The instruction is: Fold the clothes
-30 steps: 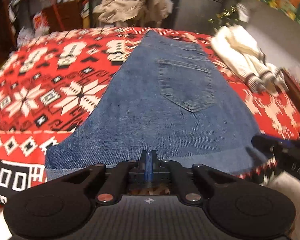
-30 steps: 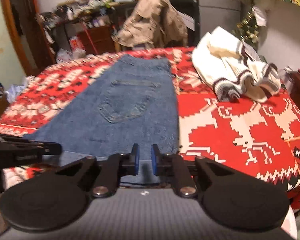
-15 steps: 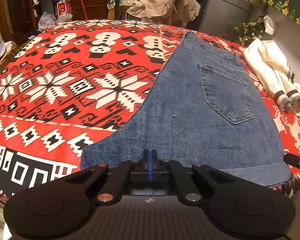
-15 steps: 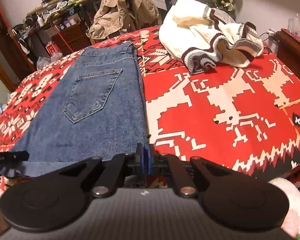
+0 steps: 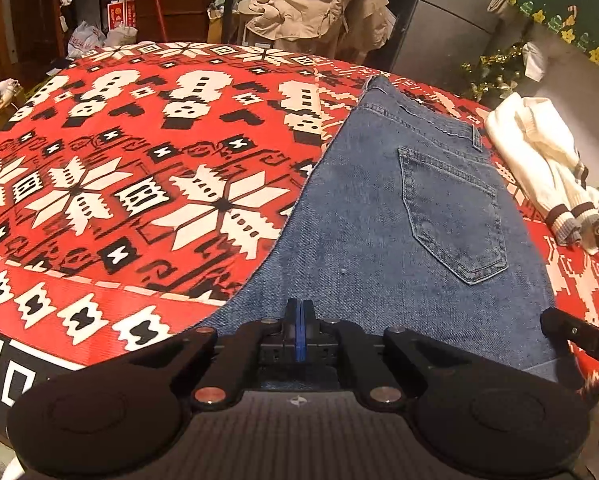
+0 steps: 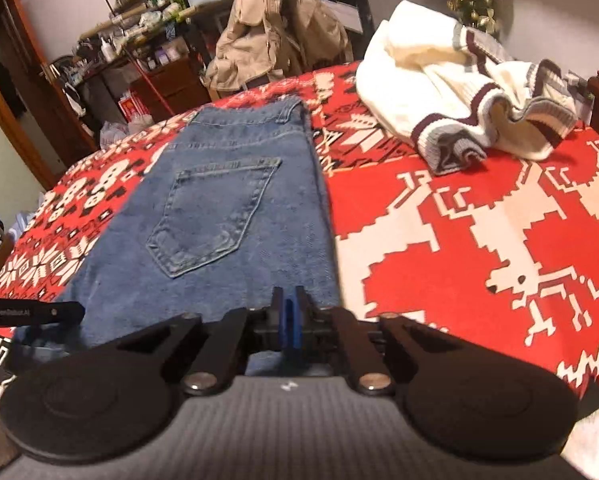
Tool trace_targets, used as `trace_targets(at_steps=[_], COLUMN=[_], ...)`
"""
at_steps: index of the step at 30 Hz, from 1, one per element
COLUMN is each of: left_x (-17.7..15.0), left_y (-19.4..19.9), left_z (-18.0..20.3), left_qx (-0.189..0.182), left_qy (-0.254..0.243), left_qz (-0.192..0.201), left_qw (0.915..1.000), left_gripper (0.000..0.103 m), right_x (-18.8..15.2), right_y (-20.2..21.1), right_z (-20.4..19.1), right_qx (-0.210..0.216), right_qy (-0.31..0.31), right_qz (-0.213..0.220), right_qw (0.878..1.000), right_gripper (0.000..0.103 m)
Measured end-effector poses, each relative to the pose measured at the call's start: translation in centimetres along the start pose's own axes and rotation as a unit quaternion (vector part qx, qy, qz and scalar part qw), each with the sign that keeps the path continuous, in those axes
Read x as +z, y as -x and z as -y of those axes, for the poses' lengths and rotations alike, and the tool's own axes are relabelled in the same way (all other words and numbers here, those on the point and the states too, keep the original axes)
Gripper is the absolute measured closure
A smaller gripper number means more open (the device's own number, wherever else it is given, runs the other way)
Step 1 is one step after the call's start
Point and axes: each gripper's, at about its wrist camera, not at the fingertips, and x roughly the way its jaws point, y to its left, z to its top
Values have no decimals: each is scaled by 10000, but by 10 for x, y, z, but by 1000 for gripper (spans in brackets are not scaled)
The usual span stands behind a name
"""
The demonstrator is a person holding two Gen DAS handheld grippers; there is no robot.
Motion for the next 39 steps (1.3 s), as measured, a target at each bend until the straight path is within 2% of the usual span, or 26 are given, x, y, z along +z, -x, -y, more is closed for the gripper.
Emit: trace_targets(at_steps=[3,6,10,14,17,21,24,30,34,37,39], left_x=[1,0,5,23,34,38,35,36,60,87,102], left_y=[1,3,13,8,-9,-29,-27,-18,-15,-26,-41], left_z=[-4,-3,0,13,20,20,12,7,22,42,48], left_qx=[21,38,-221,-357,-456,-356,-411,-423,-628,-633,-687], left_qy=[37,49,63,-30,-53,-39,-23,-128,-164,-257,-176], left_qz=[-10,-28,38,77,-68,-230,-215,-299,-216,-142,-248], left_qw=[10000,10000,9997,9993,9989,9991,9989,9986,9977,9976,9972], left_gripper=[100,101,100,100,100,99,100,100,100,100,100], right_x=[-3,-4,3,16,27,36,32,28,51,75,87], right_y=[2,5,15,11,-1,-23,-31,-19,-16,-32,-49], right_z=[7,15,17,8,-2,-7,0,13,15,4,-2], right_qx=[-134,-60,42,106,146,85,48,137,279,344,317], right_qy=[-12,-244,-358,-233,-61,60,72,177,49,173,297], right_qz=[-64,-84,84,137,122,17,-68,-252,-99,-29,-78], right_qw=[9999,9996,9993,9996,9998,9999,9999,9994,9995,9993,9990], right_gripper=[102,102,95,95,95,94,98,94,90,90,90])
